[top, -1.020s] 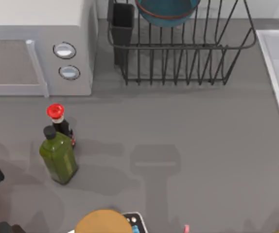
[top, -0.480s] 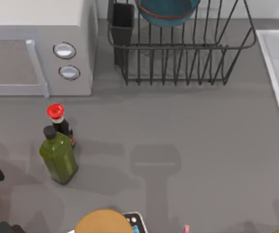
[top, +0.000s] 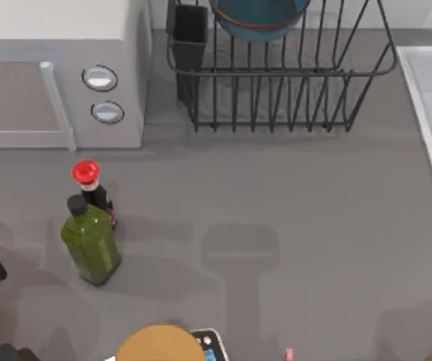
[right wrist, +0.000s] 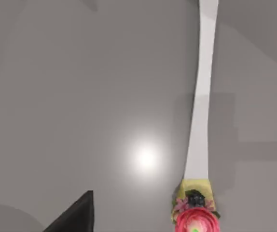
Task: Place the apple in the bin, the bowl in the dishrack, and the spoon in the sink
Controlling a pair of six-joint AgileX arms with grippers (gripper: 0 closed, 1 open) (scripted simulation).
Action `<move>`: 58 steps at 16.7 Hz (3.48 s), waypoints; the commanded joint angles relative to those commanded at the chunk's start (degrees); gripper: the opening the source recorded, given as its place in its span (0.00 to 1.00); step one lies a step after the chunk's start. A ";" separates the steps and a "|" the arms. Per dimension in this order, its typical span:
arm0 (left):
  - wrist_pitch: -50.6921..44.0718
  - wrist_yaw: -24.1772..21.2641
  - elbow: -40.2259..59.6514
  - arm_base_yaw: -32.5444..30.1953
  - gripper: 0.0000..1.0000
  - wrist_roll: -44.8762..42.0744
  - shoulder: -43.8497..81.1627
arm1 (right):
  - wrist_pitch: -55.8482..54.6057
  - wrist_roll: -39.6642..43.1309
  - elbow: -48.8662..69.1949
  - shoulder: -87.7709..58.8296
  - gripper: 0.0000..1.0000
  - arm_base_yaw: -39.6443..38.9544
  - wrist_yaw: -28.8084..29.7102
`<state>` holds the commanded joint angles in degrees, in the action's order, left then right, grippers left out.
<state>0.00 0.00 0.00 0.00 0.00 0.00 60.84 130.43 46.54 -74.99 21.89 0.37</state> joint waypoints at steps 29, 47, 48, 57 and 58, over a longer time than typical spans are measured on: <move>0.00 0.00 0.00 0.00 1.00 0.00 0.00 | -27.58 1.27 -14.22 -13.88 0.62 0.25 -0.15; 0.00 0.00 0.00 0.00 1.00 0.00 0.00 | -22.25 -0.95 -11.78 -9.58 0.00 -0.36 1.61; 0.00 0.00 0.00 0.00 1.00 0.00 0.00 | -21.59 -0.96 -11.37 -9.36 0.00 -0.29 1.61; 0.00 0.00 0.00 0.00 1.00 0.00 0.00 | -2.57 -0.37 0.55 -2.40 0.00 -0.08 1.62; 0.00 0.00 0.00 0.00 1.00 0.00 0.00 | -0.37 -0.39 1.90 -1.54 0.00 -0.08 1.62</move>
<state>0.00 0.00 0.00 0.00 0.00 0.00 60.47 130.04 48.45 -76.53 21.81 1.99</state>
